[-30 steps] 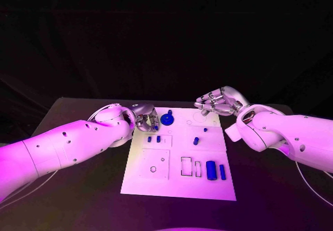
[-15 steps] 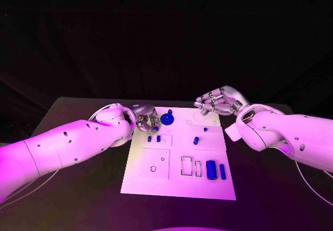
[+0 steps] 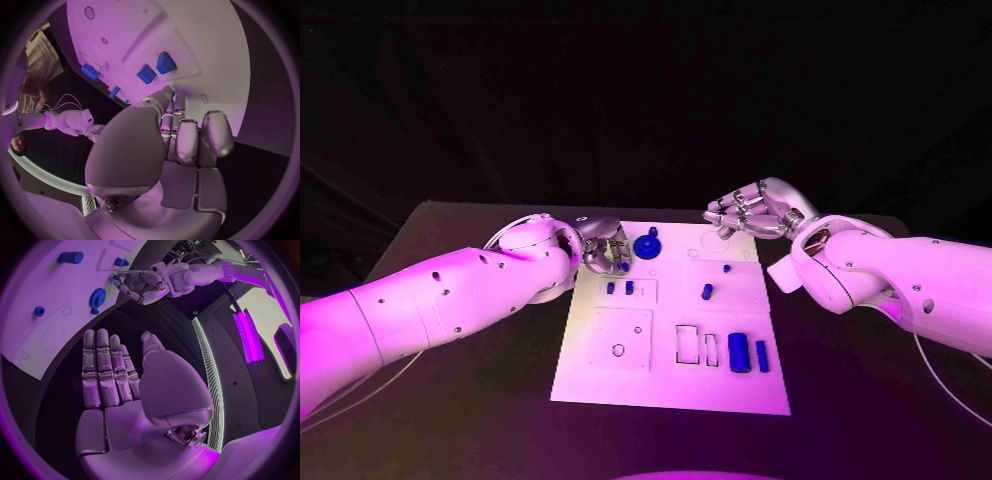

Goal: Assemble the parts on the task board

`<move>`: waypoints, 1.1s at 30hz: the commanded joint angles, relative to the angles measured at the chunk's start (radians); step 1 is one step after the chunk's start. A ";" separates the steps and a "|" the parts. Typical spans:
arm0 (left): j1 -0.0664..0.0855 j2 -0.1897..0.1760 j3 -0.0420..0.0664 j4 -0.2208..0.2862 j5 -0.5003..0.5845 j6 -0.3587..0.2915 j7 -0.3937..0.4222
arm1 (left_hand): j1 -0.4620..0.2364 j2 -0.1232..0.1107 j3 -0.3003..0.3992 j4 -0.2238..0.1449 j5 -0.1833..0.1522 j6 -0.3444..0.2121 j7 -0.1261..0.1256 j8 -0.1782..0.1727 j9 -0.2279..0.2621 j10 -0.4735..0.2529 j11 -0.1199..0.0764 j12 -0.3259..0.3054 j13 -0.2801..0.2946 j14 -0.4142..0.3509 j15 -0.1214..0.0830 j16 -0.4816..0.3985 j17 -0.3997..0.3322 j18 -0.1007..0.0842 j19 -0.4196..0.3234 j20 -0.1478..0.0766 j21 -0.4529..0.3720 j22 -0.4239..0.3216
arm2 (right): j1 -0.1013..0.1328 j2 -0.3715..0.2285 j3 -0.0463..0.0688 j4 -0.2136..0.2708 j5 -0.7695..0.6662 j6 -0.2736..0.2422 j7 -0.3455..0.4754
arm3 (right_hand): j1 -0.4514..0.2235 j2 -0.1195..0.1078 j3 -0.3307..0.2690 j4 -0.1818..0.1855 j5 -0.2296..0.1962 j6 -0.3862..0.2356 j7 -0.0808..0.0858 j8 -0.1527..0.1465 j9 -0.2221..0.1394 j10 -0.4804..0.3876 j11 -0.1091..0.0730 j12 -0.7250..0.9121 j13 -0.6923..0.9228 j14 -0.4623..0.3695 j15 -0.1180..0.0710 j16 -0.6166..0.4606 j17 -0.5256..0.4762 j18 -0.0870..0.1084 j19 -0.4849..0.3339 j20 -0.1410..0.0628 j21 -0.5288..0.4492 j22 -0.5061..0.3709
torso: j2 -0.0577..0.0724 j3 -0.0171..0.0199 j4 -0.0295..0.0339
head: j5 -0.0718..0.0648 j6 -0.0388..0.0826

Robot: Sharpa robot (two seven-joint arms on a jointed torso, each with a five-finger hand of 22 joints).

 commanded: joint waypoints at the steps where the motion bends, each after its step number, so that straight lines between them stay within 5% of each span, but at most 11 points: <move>1: -0.001 0.002 -0.001 -0.002 0.003 0.019 -0.006 | -0.010 -0.001 0.006 -0.001 0.004 -0.005 0.006 -0.010 -0.005 0.005 0.002 -0.011 0.000 0.005 -0.004 -0.003 -0.002 -0.019 0.002 -0.002 0.001 -0.001 | -0.001 0.000 0.000 0.002 -0.004 0.013 0.007 | 0.004 0.009 -0.004 -0.001 0.003 -0.007 -0.001 0.005 -0.001 -0.006 -0.001 0.007 -0.002 -0.003 0.001 -0.003 -0.001 0.005 -0.004 0.000 -0.006 -0.001 | 0.000 -0.0001 0.0000 | 0.000 -0.001; 8: -0.001 0.003 -0.001 -0.004 0.003 0.019 -0.009 | -0.015 -0.007 0.014 -0.006 0.004 -0.047 0.018 -0.039 -0.024 0.009 0.010 -0.023 0.002 0.003 0.001 -0.002 -0.008 -0.019 0.000 0.002 0.001 0.000 | -0.001 -0.001 0.000 0.002 -0.004 0.013 0.007 | 0.004 0.009 -0.004 -0.001 0.003 -0.007 -0.001 0.005 -0.001 -0.006 -0.001 0.007 -0.002 -0.003 0.001 -0.003 -0.001 0.005 -0.004 0.000 -0.006 -0.001 | 0.000 -0.0002 -0.0002 | 0.001 -0.002; 26: -0.001 -0.002 -0.001 -0.002 0.003 0.014 -0.012 | -0.016 -0.012 0.019 -0.011 0.004 -0.065 0.024 -0.042 -0.034 0.013 0.013 -0.029 0.003 0.002 0.004 -0.002 -0.011 -0.019 -0.001 0.005 0.001 -0.001 | -0.001 -0.004 0.000 0.000 -0.008 0.020 -0.002 | 0.006 0.012 -0.006 -0.004 0.005 -0.008 -0.001 0.005 -0.001 -0.008 -0.001 0.008 -0.002 -0.004 0.001 -0.004 -0.002 0.005 -0.004 0.000 -0.007 -0.003 | -0.001 -0.0004 0.0001 | -0.002 -0.001; 33: -0.001 -0.036 0.000 0.024 0.038 -0.044 0.005 | -0.020 -0.019 0.021 -0.013 0.004 -0.083 0.024 -0.041 -0.043 0.013 0.014 -0.035 0.005 -0.003 0.006 -0.007 -0.024 -0.015 -0.012 0.007 -0.010 -0.016 | 0.000 -0.009 0.000 -0.022 -0.116 0.082 -0.043 | 0.103 0.025 0.033 -0.066 -0.044 -0.001 -0.002 0.010 0.000 -0.037 -0.002 -0.002 -0.016 0.001 -0.003 -0.003 -0.003 0.006 0.005 -0.004 -0.005 -0.010 | -0.001 -0.0005 0.0009 | -0.008 0.005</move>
